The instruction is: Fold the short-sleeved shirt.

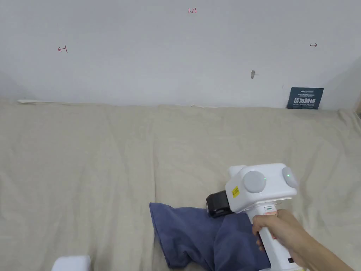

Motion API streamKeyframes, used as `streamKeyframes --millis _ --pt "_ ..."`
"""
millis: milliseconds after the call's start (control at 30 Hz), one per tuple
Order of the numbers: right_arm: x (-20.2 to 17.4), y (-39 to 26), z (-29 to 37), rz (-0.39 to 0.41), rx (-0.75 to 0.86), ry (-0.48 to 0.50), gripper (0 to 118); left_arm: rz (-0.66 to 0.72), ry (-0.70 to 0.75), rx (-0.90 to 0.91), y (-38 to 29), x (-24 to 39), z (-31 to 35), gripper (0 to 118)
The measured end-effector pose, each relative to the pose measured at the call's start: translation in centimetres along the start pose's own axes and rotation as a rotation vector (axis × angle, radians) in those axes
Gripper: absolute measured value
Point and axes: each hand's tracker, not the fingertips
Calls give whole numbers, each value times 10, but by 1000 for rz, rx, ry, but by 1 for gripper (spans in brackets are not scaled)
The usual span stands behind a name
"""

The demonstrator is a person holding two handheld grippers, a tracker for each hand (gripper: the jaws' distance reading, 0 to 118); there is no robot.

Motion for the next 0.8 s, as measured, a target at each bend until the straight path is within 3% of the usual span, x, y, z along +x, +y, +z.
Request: streamKeyframes --millis 100,133,167,200,233,267,300,333,433,500,733,800 --pt "-13 -10 -18 36 -89 13 101 -12 10 5 0 2 2 3" --pt "-18 -11 -14 61 -36 -32 91 -23 16 5 0 3 3 3" --pt "-18 -9 -9 65 -32 -18 77 -26 19 9 -1 4 4 3" --pt "-17 -6 -3 77 -31 3 77 -26 21 10 0 4 5 3" --pt "-18 -4 4 103 -23 6 69 -31 24 8 0 5 7 3" --pt "-19 -2 9 141 -5 -50 50 -30 26 13 0 6 10 3" --pt "-24 -3 12 191 12 -168 5 -27 30 24 0 7 13 3" --pt "-17 -4 15 207 -6 -58 5 -28 32 25 0 7 16 3" --pt "-5 -2 34 89 14 -25 5 -27 33 43 1 7 27 3" --pt "4 1 54 54 52 -47 5 -43 43 49 2 7 34 3" --pt "31 -7 162 52 183 -60 5 -54 83 124 9 7 80 3" --pt "46 -10 195 2 233 -57 5 -64 91 163 12 7 93 3"
